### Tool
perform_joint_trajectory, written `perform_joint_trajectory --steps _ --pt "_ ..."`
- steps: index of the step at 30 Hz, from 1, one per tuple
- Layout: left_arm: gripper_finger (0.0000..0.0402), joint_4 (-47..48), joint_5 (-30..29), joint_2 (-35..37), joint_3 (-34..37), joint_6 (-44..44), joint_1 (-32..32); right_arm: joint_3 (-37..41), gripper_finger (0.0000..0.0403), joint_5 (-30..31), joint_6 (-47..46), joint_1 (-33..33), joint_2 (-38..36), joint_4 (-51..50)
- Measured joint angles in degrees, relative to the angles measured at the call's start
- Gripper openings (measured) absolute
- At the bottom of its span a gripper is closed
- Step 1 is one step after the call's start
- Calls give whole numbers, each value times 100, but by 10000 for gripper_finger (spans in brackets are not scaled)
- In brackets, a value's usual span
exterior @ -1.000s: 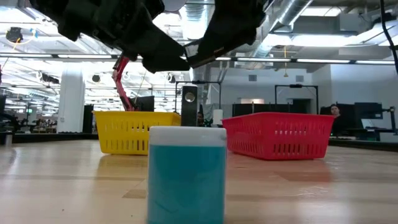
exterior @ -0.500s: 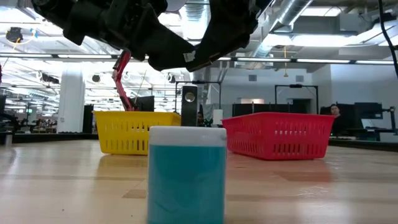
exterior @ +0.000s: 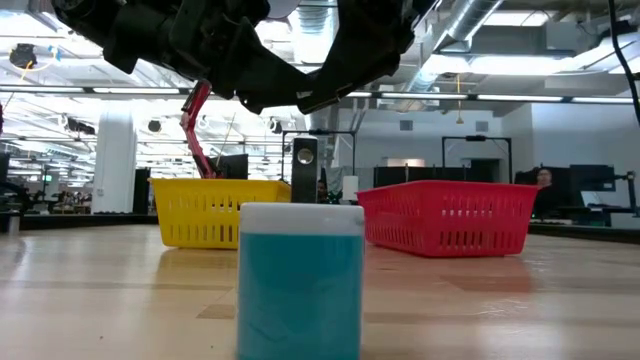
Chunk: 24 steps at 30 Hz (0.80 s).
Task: Pick & Place Office items
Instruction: Put the black charger adapter into the yellow bin
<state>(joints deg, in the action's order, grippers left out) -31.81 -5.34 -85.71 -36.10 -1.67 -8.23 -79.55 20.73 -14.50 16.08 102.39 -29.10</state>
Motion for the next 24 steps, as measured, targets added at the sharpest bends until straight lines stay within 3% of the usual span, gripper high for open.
perform_joint_trajectory --steps 6,11,15,20,24 --pt "138 -2 -11 0 0 -193 -36 2 153 7 142 7 0 -6" --pt "155 4 231 0 0 -238 -37 4 190 -138 426 93 9 -230" --pt "144 -10 490 2 0 -242 -37 4 219 -164 140 99 -29 -341" --pt "144 58 571 4 0 -245 -37 11 248 -87 -396 124 -485 -1312" --pt "157 -39 1155 66 1 -256 -37 380 253 8 -677 359 -1057 -1552"
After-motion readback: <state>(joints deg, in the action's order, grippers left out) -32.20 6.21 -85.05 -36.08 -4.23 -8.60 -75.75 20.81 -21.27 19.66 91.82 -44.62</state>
